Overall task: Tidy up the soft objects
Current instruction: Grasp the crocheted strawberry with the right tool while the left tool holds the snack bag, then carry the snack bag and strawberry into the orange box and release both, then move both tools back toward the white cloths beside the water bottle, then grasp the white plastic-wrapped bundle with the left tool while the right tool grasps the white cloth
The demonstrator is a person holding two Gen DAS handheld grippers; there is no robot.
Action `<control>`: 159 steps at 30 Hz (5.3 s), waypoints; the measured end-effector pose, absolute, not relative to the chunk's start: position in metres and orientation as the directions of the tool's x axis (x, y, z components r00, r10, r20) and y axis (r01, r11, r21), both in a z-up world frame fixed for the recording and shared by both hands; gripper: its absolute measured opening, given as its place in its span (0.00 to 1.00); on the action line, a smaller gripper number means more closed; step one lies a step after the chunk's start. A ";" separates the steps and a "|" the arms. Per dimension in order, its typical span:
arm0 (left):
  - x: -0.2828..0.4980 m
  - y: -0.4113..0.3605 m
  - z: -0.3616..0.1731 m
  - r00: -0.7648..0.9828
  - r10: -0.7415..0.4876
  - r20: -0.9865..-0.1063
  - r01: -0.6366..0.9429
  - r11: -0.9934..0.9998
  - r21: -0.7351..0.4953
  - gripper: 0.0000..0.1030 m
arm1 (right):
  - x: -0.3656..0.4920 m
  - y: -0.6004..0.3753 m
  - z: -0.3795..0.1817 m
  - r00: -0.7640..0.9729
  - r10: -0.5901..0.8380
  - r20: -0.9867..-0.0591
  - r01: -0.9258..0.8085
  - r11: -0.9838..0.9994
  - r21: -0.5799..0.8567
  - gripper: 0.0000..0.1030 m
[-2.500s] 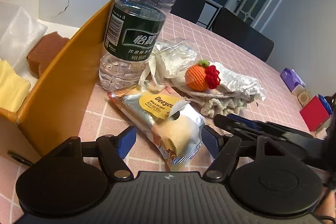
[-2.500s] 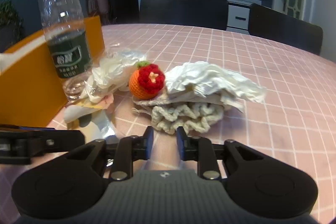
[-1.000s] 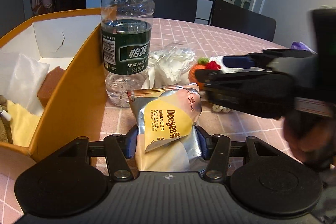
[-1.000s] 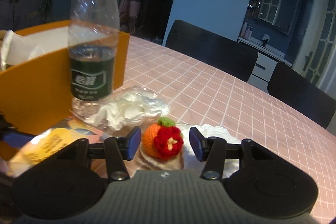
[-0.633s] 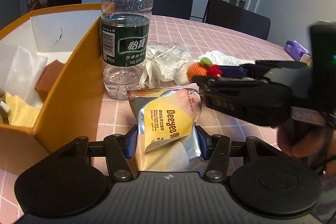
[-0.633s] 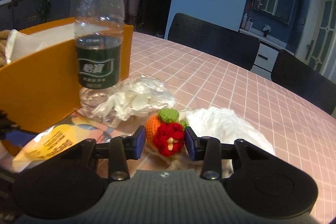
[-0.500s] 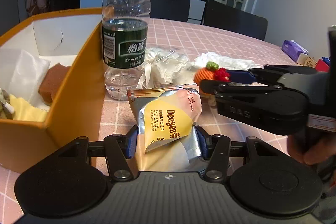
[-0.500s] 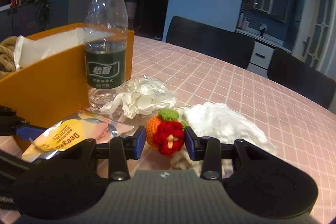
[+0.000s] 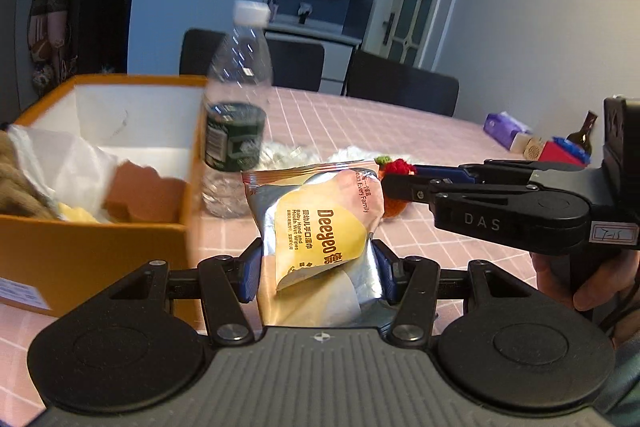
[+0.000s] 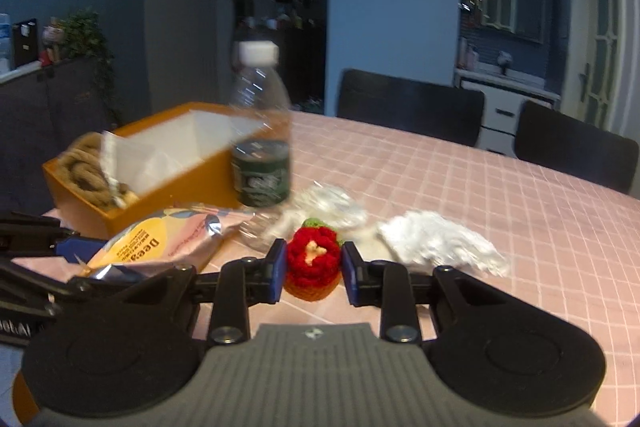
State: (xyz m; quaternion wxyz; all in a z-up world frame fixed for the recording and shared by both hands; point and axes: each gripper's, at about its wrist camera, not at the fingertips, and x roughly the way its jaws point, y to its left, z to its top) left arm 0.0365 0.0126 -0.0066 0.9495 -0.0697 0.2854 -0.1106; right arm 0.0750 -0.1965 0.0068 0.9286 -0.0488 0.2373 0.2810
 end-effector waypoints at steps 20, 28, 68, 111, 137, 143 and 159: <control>0.119 0.120 0.063 0.767 -0.003 -0.642 0.183 0.960 0.214 0.61 | 0.108 -0.024 0.061 0.556 0.640 -0.531 -0.803 0.578 -0.144 0.27; 0.193 0.119 0.020 0.665 0.022 -0.746 0.406 0.828 0.386 0.61 | 0.159 0.034 0.043 0.558 0.542 -0.629 -0.788 0.583 -0.198 0.27; 0.227 0.150 0.007 0.617 0.102 -0.780 0.335 0.863 0.378 0.72 | 0.190 0.082 0.015 0.613 0.372 -0.697 -0.722 0.622 -0.303 0.38; 0.100 -0.035 -0.004 0.819 -0.254 -0.514 0.334 0.940 0.067 0.61 | 0.074 -0.222 -0.011 0.811 0.243 -0.532 -0.319 0.946 -0.054 0.56; 0.198 -0.084 -0.061 0.854 0.021 -0.520 0.239 0.871 0.428 0.34 | 0.202 -0.217 -0.058 0.795 0.243 -0.555 -0.266 0.963 0.042 0.52; 0.193 -0.086 -0.069 0.868 0.042 -0.495 0.217 0.864 0.453 0.19 | 0.192 -0.218 -0.064 0.806 0.207 -0.555 -0.245 0.969 0.006 0.28; 0.094 -0.072 -0.040 0.912 -0.108 -0.397 0.252 0.909 0.333 0.04 | 0.104 -0.237 -0.037 0.814 0.219 -0.538 -0.245 0.969 0.024 0.19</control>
